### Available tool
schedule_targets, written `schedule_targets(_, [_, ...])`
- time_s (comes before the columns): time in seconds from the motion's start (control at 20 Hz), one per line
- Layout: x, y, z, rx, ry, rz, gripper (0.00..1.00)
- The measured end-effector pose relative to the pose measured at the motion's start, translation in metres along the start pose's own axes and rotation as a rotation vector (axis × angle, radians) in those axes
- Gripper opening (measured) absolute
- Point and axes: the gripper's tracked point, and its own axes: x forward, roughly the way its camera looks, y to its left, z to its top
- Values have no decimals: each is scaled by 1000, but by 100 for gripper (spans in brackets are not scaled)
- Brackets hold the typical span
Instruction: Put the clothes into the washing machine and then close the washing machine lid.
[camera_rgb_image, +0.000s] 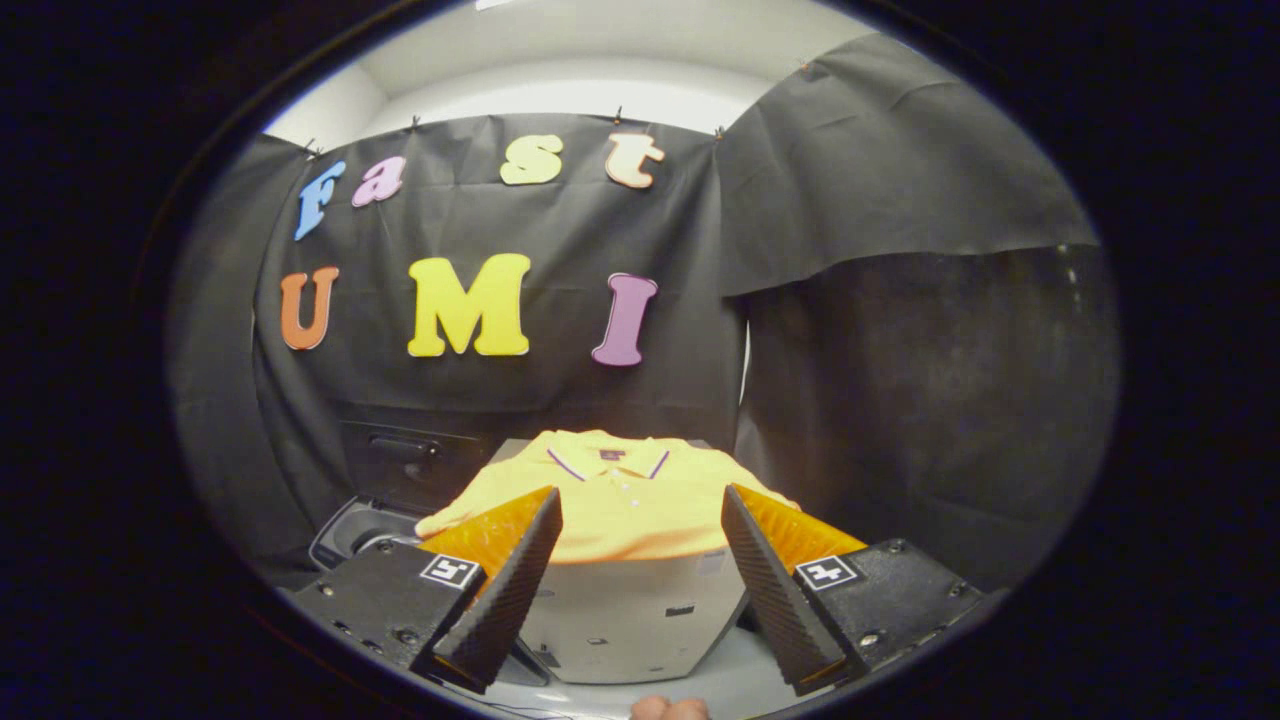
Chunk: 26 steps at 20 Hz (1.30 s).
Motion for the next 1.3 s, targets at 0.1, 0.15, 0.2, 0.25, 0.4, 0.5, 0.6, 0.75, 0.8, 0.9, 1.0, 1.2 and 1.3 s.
schedule_targets(0.1, [30, -2, 0, -1, 50, 22, 100])
schedule_targets(0.15, [44, -1, -2, -12, 80, 35, 100])
schedule_targets(0.2, [58, -1, -4, -26, 113, 48, 100])
schedule_targets(0.25, [70, 0, -7, -39, 146, 56, 100])
schedule_targets(0.4, [104, 12, -21, -81, 269, 111, 100])
schedule_targets(0.5, [126, 14, -24, -111, 314, 129, 100])
schedule_targets(0.6, [143, 19, -28, -144, 359, 143, 100])
schedule_targets(0.75, [167, 25, -36, -127, 436, 195, 100])
schedule_targets(0.8, [175, 23, -40, -111, 471, 199, 100])
schedule_targets(0.9, [186, 18, -48, -107, 519, 195, 100])
schedule_targets(1.0, [197, 20, -53, -128, 555, 179, 100])
schedule_targets(1.2, [205, 16, -63, -128, 610, 181, 100])
schedule_targets(1.3, [207, 14, -71, -102, 648, 182, 100])
